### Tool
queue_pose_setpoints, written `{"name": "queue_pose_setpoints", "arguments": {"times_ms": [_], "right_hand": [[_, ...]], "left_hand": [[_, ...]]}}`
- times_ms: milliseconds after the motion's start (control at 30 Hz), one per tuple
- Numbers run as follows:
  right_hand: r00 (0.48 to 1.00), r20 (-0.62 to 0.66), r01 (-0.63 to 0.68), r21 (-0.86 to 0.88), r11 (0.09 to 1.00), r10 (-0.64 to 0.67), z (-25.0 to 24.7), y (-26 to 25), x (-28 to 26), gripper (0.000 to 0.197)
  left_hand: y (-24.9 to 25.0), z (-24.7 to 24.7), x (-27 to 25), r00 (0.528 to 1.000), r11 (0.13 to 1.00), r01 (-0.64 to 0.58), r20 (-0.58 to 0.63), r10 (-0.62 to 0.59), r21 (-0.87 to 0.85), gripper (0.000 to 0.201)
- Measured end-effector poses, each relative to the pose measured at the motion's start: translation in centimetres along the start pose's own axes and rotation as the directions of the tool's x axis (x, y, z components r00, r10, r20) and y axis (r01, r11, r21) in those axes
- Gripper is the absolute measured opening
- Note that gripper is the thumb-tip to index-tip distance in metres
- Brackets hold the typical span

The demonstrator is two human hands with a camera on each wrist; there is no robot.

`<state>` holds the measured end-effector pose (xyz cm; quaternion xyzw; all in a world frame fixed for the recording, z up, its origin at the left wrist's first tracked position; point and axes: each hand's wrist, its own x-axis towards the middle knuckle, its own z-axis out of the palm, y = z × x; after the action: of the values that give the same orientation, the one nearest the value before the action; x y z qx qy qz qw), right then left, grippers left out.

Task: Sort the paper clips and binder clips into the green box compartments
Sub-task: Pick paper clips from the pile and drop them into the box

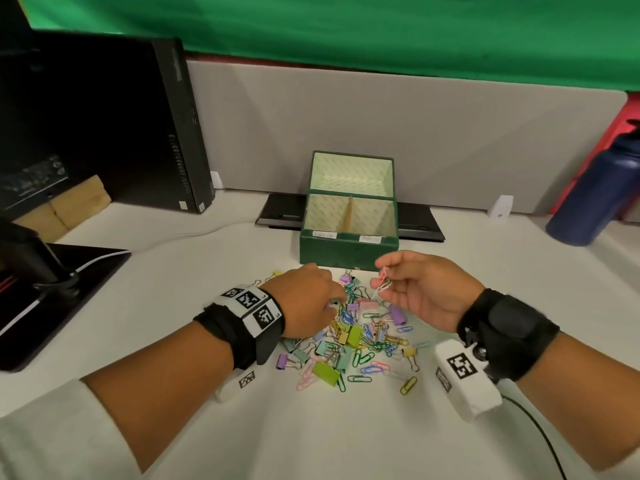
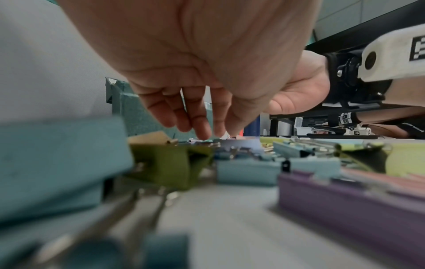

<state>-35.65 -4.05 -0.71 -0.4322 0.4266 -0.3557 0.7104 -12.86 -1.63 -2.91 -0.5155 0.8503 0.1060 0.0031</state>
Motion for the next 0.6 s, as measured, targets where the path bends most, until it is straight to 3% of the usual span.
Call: {"name": "queue_pose_setpoints", "arguments": {"times_ms": [100,200,267,333,367,433,500,567,600], "right_hand": [[0.997,-0.003,-0.076,0.167,0.983,0.077,0.1,-0.1,0.3,0.026],[0.989,0.011,-0.147,0.149,0.978,0.147,0.4,0.0,0.5,0.028],[0.985,0.015,-0.174,0.035,0.984,0.173,0.8,0.1,0.7,0.025],[0.99,-0.008,-0.139,-0.251,0.958,0.141,1.1,0.2,0.8,0.018],[0.995,-0.005,-0.087,-0.464,0.882,0.095,1.3,0.2,0.8,0.013],[0.998,0.066,0.051,-0.849,0.526,0.009,2.0,0.0,0.7,0.004],[0.987,0.161,0.154,-0.969,0.194,0.02,2.7,0.2,0.7,0.007],[0.986,0.159,0.159,-0.987,0.013,0.048,3.2,0.8,0.9,0.013],[0.987,0.151,0.153,-0.988,-0.035,0.045,3.4,1.1,1.0,0.014]], "left_hand": [[0.1,-0.1,0.1,0.999,0.999,-0.018,0.047,0.017,0.033,0.04],[0.0,-0.1,0.1,0.999,1.0,-0.012,0.037,0.011,0.02,0.037],[0.0,0.0,0.0,1.0,1.0,0.005,0.008,-0.005,0.002,0.031],[0.0,0.1,0.0,1.0,1.0,0.015,-0.008,-0.015,-0.009,0.028],[0.1,0.1,-0.1,1.0,1.0,0.017,-0.015,-0.018,-0.02,0.027],[0.1,0.1,-0.1,1.0,0.999,0.018,-0.023,-0.019,-0.045,0.024],[0.1,0.1,-0.2,0.999,0.999,0.03,-0.015,-0.031,-0.04,0.023],[0.0,0.1,-0.3,0.998,0.998,0.062,-0.013,-0.062,-0.018,0.028],[0.0,0.2,-0.2,0.997,0.997,0.079,-0.012,-0.079,-0.011,0.031]]}}
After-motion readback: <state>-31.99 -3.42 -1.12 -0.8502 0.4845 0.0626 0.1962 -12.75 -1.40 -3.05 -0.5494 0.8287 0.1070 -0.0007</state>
